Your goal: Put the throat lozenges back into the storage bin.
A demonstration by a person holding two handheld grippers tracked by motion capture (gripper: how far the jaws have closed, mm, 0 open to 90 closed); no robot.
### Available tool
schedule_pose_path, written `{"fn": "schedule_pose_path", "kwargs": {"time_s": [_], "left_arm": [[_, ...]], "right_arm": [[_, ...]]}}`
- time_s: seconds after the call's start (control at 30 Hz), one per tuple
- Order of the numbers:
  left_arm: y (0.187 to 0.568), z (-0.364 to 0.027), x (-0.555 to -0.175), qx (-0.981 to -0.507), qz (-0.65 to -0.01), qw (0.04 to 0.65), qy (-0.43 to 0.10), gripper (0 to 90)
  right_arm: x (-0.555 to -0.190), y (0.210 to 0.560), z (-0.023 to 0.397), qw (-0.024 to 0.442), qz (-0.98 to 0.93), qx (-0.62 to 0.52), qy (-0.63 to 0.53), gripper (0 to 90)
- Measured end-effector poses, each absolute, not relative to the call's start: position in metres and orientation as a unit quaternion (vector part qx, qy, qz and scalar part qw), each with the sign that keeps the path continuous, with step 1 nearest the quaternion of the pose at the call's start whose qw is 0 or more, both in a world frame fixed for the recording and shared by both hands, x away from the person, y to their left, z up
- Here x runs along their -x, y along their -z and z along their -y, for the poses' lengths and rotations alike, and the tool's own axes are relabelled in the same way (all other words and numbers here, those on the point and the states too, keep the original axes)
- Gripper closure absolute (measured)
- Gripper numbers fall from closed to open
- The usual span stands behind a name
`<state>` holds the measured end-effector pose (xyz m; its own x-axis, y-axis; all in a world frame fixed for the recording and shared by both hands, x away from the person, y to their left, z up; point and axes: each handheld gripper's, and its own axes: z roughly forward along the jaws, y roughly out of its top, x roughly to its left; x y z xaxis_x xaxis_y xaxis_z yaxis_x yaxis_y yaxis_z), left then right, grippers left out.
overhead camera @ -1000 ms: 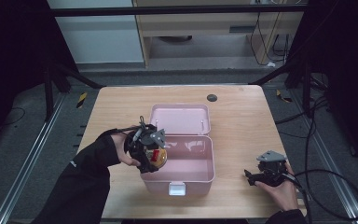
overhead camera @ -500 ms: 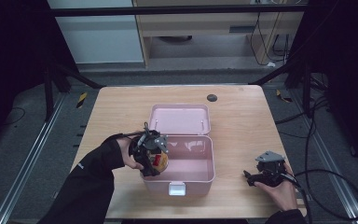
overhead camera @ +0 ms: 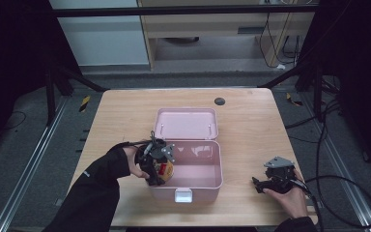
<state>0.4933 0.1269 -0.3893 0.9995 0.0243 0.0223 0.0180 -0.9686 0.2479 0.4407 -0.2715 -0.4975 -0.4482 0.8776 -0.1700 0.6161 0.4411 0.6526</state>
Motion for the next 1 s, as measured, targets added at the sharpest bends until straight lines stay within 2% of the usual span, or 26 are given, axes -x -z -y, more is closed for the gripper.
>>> {"fn": "schedule_pose_path", "kwargs": {"time_s": [0.73,1.0], "left_arm": [[0.396,-0.126,-0.492,-0.993,-0.002,0.117,-0.025,18.3],[0.382,-0.133,-0.490,-0.988,-0.013,0.150,-0.039,19.7]], "right_arm": [[-0.441,0.498,0.272,0.248,-0.812,-0.462,-0.257,3.2],[-0.441,0.497,0.272,0.249,-0.810,-0.464,-0.260,3.2]]}}
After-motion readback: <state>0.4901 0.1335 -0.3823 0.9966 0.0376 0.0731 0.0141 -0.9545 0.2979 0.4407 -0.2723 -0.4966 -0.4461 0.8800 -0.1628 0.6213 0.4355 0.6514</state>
